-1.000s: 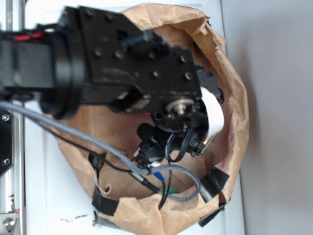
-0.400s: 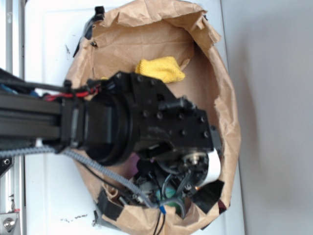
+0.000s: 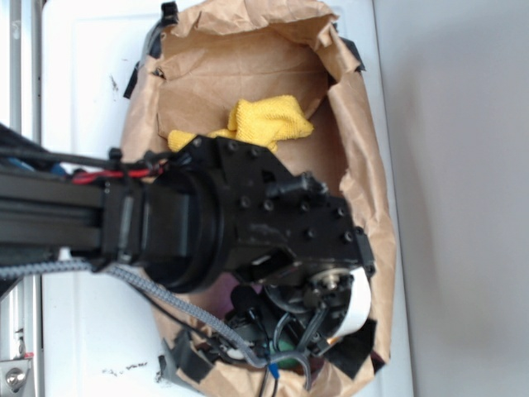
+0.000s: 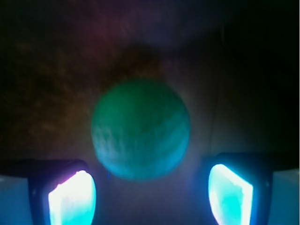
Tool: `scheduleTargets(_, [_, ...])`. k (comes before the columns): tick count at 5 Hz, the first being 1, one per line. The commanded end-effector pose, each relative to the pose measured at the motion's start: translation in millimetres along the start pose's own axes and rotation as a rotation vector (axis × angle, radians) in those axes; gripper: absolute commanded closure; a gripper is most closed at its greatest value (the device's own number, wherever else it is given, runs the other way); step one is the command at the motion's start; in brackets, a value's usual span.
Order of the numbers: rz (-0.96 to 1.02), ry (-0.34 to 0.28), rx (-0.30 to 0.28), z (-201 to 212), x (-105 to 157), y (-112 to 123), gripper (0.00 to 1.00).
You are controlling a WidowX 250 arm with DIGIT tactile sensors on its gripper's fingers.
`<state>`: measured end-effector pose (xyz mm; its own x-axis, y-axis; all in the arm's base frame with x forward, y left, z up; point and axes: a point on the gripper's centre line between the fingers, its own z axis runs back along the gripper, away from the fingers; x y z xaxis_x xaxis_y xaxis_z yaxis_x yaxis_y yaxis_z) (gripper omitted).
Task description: Grab the green ball.
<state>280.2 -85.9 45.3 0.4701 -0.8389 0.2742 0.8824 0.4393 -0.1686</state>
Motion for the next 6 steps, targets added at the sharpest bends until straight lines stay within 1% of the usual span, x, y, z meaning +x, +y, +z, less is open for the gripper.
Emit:
scheduleTargets(1, [-0.086,-0.170,0.007,-1.5,14.0,-2.1,0.00])
scheduleTargets(2, [-0.199,-0.237,-0.066,-17.2,11.6,-5.7,0.00])
scheduleTargets(3, [-0.219,-0.289,-0.143,-22.6,4.6,-0.7,1.00])
scheduleTargets(4, [-0.231,-0.263,-0.116,-25.6,-1.1,3.0,1.00])
scheduleTargets(5, [-0.229,-0.264,-0.112,-22.5,-4.4,5.7,1.00])
scheduleTargets(6, [-0.223,-0.297,-0.113,-10.0,-5.8,11.7,1.00])
